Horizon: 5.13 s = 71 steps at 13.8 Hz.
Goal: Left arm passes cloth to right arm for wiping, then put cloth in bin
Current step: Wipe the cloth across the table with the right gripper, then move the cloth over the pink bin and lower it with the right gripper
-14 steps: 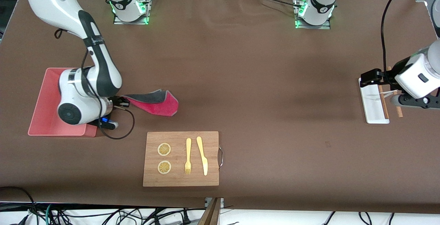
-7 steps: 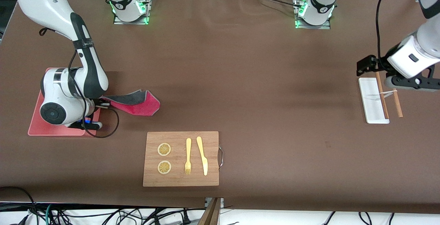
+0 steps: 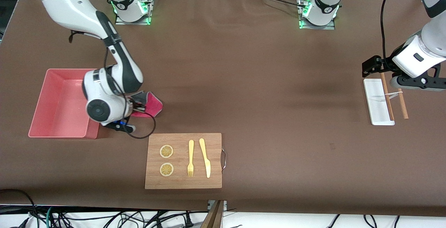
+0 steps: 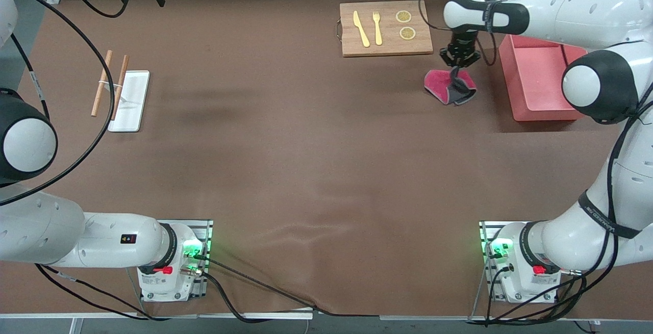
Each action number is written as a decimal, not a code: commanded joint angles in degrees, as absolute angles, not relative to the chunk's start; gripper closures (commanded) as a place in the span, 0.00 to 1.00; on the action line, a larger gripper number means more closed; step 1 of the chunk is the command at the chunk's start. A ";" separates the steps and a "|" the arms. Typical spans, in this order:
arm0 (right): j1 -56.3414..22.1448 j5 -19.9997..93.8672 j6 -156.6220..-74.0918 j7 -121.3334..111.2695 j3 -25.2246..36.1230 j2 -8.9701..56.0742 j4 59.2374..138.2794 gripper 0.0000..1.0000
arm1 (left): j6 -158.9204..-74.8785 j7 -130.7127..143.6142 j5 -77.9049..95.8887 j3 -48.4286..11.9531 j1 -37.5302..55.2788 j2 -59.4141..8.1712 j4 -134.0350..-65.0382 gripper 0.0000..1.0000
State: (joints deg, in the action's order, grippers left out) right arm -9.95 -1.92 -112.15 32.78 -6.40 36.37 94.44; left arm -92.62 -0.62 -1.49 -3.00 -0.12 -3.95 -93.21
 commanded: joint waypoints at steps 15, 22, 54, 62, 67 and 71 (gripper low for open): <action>-12.57 2.99 -117.44 48.19 -15.84 37.27 95.18 1.00 | -93.52 0.61 -1.76 -4.13 -0.62 -2.46 -94.66 0.00; -11.34 2.99 -112.16 25.69 -4.05 36.56 95.19 1.00 | -93.43 0.88 -1.85 -4.22 -0.88 -2.46 -94.48 0.00; -0.53 -7.75 -81.19 -20.15 17.23 26.62 80.50 1.00 | -99.93 0.62 -1.76 -6.50 3.78 -6.86 -93.16 0.00; -0.79 0.17 -95.95 -17.49 17.14 34.88 84.90 1.00 | -99.93 0.53 -1.76 -6.50 3.87 -6.77 -93.16 0.00; -0.79 2.20 -111.61 -18.10 17.05 37.26 92.28 1.00 | -99.93 0.62 -1.76 -6.50 3.87 -6.86 -93.08 0.00; -0.79 4.31 -113.20 -17.84 17.05 38.32 92.29 0.68 | -99.93 0.70 -1.76 -6.50 3.95 -6.86 -92.99 0.00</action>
State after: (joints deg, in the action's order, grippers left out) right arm -0.73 2.93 -112.29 -18.12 17.12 39.33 91.33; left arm -99.87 0.57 -1.49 -6.51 3.76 -6.98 -93.48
